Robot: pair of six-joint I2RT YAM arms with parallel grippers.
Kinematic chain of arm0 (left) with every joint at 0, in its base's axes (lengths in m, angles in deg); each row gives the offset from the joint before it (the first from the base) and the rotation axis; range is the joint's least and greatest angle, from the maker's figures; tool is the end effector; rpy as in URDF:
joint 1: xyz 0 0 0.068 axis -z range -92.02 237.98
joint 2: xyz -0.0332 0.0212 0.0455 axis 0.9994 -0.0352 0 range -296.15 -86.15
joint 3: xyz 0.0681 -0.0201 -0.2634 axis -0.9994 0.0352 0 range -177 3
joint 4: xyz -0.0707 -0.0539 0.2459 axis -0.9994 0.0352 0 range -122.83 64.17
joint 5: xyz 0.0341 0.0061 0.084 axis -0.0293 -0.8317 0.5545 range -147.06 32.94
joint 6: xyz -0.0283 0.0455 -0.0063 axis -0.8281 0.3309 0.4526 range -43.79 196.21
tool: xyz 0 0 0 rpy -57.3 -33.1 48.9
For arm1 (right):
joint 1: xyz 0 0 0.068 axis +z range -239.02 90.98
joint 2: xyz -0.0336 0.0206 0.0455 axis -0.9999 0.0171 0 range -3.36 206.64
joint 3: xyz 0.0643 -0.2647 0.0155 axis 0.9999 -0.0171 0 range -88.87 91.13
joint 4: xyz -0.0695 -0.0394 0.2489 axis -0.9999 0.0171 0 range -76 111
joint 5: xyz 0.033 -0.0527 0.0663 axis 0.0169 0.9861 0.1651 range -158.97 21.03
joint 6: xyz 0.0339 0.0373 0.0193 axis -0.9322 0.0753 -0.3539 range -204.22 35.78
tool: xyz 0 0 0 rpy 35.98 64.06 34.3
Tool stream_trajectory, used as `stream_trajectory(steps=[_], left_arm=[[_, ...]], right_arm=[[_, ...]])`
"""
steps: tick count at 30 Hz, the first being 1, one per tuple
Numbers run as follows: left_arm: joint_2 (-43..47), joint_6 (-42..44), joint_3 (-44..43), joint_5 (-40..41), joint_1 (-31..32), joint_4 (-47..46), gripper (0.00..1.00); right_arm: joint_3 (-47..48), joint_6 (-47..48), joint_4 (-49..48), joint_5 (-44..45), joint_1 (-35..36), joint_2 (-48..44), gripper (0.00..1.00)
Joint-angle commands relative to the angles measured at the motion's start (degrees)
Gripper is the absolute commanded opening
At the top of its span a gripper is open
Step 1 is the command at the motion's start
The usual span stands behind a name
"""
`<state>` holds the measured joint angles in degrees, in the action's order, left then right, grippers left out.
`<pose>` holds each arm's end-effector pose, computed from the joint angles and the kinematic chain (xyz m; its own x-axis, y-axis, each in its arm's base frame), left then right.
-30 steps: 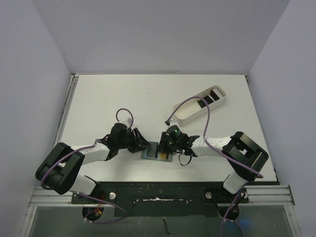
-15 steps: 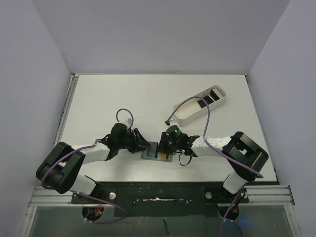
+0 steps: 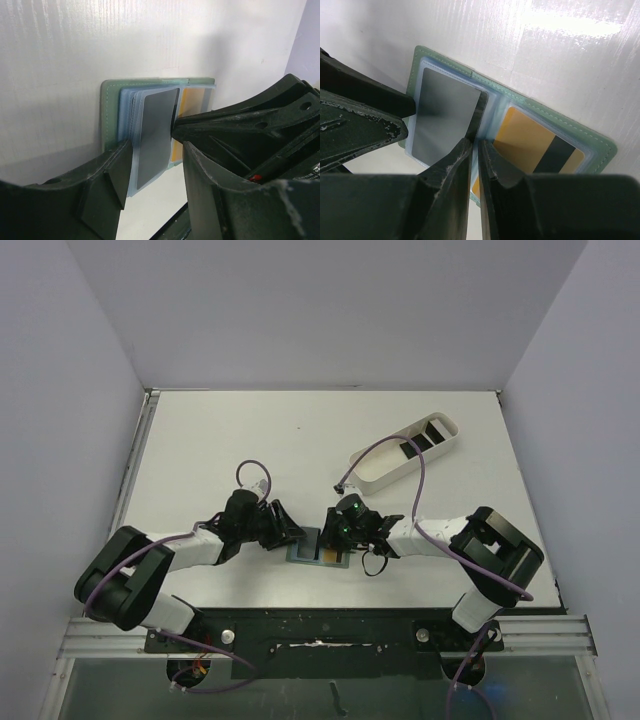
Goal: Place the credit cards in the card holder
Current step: Turn over the card slot in the card holder.
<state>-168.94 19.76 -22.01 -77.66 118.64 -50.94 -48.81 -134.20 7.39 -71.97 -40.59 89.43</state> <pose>0.2094 -0.1387 0.1316 -0.8954 -0.3761 -0.2382 -0.0651 0.6399 -0.7657 0.2008 0.2293 0.1395 -0.8981 0.1399 -0.4169 -0.1297 0.8216 0.5551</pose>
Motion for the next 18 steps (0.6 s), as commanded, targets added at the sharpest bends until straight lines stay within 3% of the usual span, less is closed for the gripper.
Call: stream_trajectory(steps=[1,18], left_arm=[[-0.9,0.2,-1.6,0.2,0.7,-2.1,0.44],[2.7,2.7,-3.0,3.7,1.6,3.8,0.45]], right_arm=[[-0.6,0.6,1.1,1.7,0.4,-0.4,0.13],[-0.3,0.7,1.4,2.0,0.4,-0.6,0.13]])
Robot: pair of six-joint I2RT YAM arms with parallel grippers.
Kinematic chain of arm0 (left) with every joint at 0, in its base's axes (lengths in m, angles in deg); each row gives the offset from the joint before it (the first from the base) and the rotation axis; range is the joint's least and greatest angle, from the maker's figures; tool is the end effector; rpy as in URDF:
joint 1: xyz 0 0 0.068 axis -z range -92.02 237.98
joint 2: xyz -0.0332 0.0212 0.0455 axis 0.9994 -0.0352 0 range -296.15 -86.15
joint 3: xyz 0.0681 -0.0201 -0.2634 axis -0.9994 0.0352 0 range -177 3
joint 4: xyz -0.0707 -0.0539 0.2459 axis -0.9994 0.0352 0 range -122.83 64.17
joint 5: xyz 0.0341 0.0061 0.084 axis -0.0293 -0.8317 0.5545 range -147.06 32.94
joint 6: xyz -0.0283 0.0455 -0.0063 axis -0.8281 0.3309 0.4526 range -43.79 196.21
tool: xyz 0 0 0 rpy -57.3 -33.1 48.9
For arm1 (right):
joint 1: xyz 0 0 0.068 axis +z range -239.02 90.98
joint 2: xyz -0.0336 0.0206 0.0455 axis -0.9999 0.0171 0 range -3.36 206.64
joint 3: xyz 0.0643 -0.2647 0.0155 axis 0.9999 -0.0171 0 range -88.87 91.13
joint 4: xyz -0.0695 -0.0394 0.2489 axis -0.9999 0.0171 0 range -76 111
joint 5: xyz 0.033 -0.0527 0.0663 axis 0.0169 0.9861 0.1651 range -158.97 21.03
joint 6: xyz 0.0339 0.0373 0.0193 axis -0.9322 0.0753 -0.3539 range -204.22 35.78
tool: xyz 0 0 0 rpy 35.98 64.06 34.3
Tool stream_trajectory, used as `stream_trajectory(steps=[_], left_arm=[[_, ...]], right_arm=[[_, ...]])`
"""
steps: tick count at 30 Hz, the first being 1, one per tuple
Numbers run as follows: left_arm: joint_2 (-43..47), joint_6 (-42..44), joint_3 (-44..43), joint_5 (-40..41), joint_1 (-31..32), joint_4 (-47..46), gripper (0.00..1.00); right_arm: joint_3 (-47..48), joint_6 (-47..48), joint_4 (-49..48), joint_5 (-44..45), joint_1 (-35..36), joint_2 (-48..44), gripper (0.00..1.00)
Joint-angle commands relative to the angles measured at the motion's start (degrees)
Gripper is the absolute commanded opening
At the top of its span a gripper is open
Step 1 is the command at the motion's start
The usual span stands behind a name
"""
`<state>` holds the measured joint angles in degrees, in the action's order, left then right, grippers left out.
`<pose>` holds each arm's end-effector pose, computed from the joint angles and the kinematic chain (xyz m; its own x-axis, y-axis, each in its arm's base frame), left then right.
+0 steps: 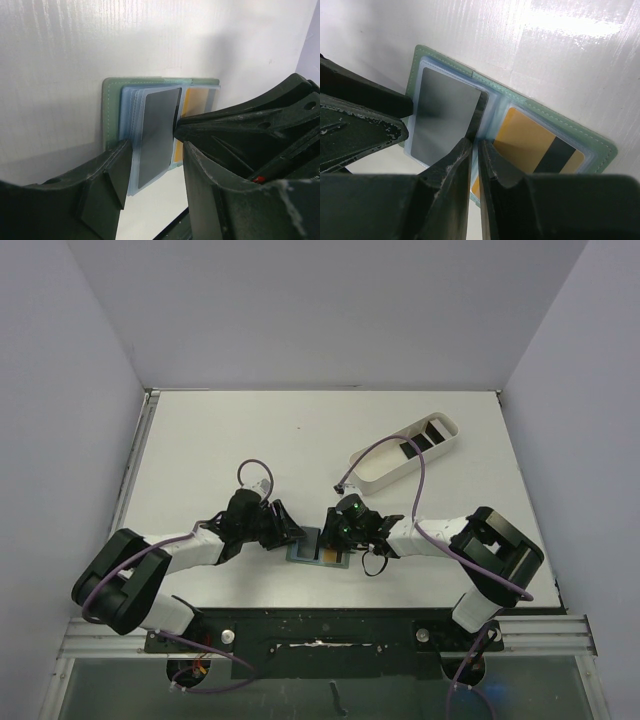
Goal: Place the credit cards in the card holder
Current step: Turn over the card slot in the card holder.
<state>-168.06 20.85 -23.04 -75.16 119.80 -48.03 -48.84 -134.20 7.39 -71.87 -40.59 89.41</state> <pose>0.2081 -0.1421 0.1354 -0.8918 -0.3670 -0.2646 -0.0569 0.6711 -0.7392 0.2008 0.2292 0.1395 -0.8976 0.1406 -0.4177 -0.1291 0.8223 0.5542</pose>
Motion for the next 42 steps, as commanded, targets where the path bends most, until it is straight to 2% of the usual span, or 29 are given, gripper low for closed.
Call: stream_trajectory(steps=[1,11,18,26,33,42], left_arm=[[1.8,1.6,-2.0,1.2,0.4,0.8,0.45],[0.5,0.4,-1.7,-1.0,0.7,-1.6,0.45],[3.6,-2.0,-1.8,-3.4,1.3,-3.4,0.42],[6.0,-2.6,-2.8,-3.5,2.0,-2.8,0.4],[4.4,-3.2,-3.5,-4.9,3.4,-4.8,0.4],[2.2,-3.8,-5.8,-4.4,6.3,-6.0,0.4]], right_arm=[[-0.3,0.7,1.5,1.8,0.4,-0.5,0.13],[-0.2,0.7,1.3,1.8,0.4,-0.4,0.13],[-0.1,0.7,0.8,1.5,0.6,-0.2,0.13],[-0.1,0.7,0.8,2.3,0.7,-1.1,0.19],[-0.1,0.8,1.2,3.2,0.7,-2.8,0.27],[-1.8,0.6,5.6,8.5,1.1,-10.6,0.33]])
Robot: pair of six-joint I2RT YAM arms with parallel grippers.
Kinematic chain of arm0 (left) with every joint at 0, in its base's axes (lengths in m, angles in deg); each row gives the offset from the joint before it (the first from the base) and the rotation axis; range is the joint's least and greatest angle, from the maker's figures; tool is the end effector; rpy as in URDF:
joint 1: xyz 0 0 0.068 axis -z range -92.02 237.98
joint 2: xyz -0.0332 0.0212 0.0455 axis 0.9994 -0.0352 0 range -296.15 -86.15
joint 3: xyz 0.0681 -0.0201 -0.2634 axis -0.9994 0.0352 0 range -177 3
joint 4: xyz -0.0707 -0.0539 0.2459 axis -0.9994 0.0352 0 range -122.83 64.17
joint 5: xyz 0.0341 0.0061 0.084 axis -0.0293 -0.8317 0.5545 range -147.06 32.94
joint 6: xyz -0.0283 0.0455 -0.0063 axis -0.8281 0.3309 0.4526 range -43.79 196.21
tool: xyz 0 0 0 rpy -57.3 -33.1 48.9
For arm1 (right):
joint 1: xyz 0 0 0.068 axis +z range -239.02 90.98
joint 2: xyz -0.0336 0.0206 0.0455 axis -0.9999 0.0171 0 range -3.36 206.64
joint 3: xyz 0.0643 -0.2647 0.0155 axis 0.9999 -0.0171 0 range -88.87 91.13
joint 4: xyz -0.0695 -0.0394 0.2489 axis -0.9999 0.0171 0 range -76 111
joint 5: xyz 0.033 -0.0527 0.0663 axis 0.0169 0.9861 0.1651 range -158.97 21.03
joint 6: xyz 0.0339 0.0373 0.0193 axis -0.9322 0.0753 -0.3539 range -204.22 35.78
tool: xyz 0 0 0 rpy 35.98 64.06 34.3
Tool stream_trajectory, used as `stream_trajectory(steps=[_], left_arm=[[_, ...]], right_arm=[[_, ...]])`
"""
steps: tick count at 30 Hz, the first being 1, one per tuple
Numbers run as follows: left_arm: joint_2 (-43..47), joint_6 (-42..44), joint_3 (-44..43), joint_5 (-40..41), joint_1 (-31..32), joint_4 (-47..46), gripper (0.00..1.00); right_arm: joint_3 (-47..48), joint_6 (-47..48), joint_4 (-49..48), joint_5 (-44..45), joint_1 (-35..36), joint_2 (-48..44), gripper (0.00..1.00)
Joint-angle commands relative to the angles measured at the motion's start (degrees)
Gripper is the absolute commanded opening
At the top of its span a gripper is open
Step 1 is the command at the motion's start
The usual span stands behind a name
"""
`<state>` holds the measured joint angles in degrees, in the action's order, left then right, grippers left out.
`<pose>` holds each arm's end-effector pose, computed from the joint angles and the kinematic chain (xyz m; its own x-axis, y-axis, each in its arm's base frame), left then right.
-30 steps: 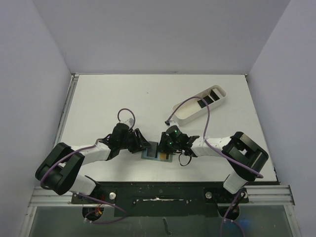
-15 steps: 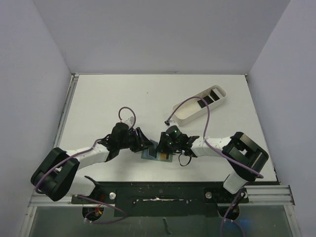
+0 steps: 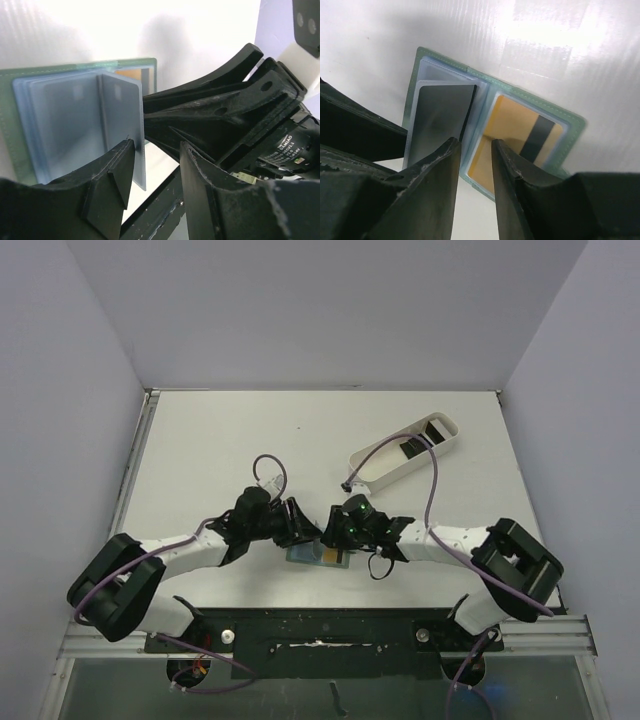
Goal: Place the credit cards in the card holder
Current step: Turn over the card slot in the card holder.
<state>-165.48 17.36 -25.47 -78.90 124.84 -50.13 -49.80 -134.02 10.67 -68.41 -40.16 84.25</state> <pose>0.2013 -0.1674 0.1616 -0.9176 -0.3050 -0.2551 0.0378 0.5717 -0.8196 0.1932 0.2207 0.1555 -0.8731 0.1614 -0.4601 -0.1266 0.8362 0.5336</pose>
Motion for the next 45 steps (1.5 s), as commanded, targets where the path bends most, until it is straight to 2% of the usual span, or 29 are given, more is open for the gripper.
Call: stream_trajectory(steps=[1,10,14,16,19,26,33,39,45], left_arm=[[-0.6,-0.3,-3.6,-0.5,1.6,-3.9,0.4],[-5.1,-1.9,-5.8,-0.7,5.3,-7.5,0.4],[-3.2,-0.8,-6.3,0.3,5.3,-5.8,0.4],[-1.1,1.7,-6.9,2.2,4.7,-2.4,0.42],[1.1,5.1,-7.3,3.3,2.5,3.6,0.44],[7.5,10.6,-2.5,1.7,-7.2,10.2,0.47],[9.3,15.9,-3.3,1.1,-9.6,16.9,0.49],[10.7,17.7,-3.9,-0.7,-10.1,18.2,0.5],[7.8,17.7,-3.3,-3.4,-10.4,15.9,0.5]], right_arm=[[-1.5,0.4,3.3,6.5,0.6,-6.7,0.34],[-4.4,0.6,17.4,25.1,0.3,-25.1,0.38],[0.1,7.5,19.6,27.8,-2.5,-28.1,0.4],[2.4,11.5,19.3,25.0,-6.4,-27.2,0.42],[6.4,18.7,18.1,18.1,-13.5,-24.7,0.42],[19.8,33.6,20.3,17.2,-26.4,-13.5,0.47],[31.9,43.9,19.4,12.3,-39.8,0.2,0.48],[41.2,51.6,18.1,14.9,-43.6,12.1,0.48],[51.7,58.5,19.2,13.6,-44.6,22.5,0.47]])
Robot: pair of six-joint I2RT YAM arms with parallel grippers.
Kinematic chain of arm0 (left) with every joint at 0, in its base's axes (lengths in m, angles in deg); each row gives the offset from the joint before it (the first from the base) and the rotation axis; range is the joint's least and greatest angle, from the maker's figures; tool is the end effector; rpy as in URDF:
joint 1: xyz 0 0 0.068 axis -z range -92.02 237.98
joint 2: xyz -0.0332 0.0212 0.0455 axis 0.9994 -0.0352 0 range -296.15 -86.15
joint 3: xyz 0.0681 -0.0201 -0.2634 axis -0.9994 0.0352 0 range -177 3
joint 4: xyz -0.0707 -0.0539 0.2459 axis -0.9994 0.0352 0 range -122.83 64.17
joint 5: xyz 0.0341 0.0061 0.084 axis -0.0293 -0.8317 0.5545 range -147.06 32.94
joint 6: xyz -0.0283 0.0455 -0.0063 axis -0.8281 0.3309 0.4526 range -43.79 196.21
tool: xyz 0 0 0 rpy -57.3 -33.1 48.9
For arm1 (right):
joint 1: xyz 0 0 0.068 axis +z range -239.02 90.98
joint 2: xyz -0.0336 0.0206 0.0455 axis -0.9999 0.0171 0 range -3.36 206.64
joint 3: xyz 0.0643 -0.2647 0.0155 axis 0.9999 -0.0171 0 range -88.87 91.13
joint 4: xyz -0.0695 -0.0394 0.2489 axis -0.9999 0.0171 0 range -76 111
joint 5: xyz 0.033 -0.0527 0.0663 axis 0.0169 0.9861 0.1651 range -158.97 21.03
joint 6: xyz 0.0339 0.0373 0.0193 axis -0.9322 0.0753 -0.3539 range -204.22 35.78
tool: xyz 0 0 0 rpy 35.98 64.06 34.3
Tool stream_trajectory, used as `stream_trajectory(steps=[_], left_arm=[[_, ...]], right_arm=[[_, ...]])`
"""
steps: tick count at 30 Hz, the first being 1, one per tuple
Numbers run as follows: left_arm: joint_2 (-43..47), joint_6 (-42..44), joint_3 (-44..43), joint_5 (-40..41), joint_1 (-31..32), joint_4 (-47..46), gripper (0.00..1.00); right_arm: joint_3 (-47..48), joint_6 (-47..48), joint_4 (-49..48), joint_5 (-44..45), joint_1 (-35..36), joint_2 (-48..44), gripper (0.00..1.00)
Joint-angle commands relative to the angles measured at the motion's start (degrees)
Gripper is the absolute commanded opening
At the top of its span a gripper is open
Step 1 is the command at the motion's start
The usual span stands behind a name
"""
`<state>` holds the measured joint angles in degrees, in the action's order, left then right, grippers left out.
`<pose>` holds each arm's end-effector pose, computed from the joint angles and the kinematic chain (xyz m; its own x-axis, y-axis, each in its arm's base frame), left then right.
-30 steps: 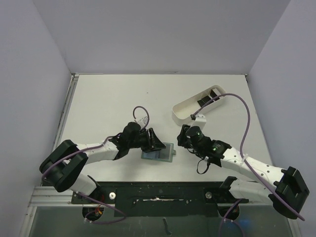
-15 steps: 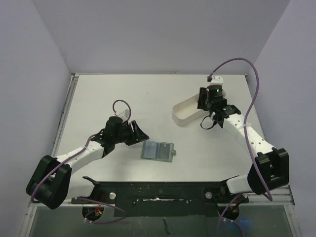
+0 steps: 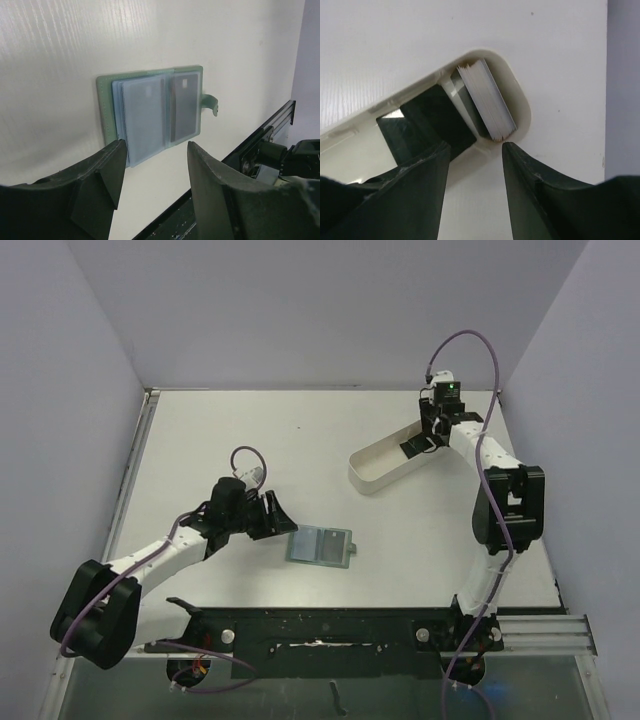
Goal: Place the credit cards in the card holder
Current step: Turn over the card slot in the card holder, then pick up the credit card from the storage box.
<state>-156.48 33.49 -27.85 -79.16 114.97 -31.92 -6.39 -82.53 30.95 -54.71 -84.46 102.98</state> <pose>0.2077 -0.1208 0.1833 -0.8827 -0.2559 -0.3942 0.1048 0.7104 -0.6959 0.4240 0.0251 0.2516 -0.6544 -0.0809 -0.7518 0.0894 0.9790 -0.1832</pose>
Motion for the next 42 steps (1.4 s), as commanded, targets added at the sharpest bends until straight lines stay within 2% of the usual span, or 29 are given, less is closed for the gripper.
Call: stream_trajectory(steps=[1,10,13,19,23,32,42], left_arm=[[-1.7,1.6,-0.8,-3.6,-0.7,-2.6,0.5],[-0.7,2.0,-0.6,-4.5,-1.4,-1.7,0.5],[-0.6,2.0,-0.4,-6.2,-1.8,-1.8,0.5],[-1.0,1.9,-0.6,-7.0,-2.2,-2.1,0.5],[-1.1,1.7,-0.7,-7.1,-2.4,-2.3,0.5],[-0.2,0.8,0.7,-7.2,-2.7,-3.1,0.5],[-1.6,0.9,1.5,-7.4,-2.8,-4.8,0.5]], right_arm=[[10.1,7.7,-0.4,0.4,-0.3,5.4,0.46],[16.0,13.5,0.6,4.4,-0.3,14.0,0.46],[15.8,13.5,-0.5,2.8,-0.7,15.3,0.46],[14.8,15.2,-2.3,7.4,-0.8,17.0,0.45],[14.5,16.3,-3.6,9.3,-1.5,17.0,0.4],[14.5,16.1,-3.5,5.8,-2.5,15.5,0.22],[14.7,15.9,-3.5,7.8,-2.2,12.8,0.13]])
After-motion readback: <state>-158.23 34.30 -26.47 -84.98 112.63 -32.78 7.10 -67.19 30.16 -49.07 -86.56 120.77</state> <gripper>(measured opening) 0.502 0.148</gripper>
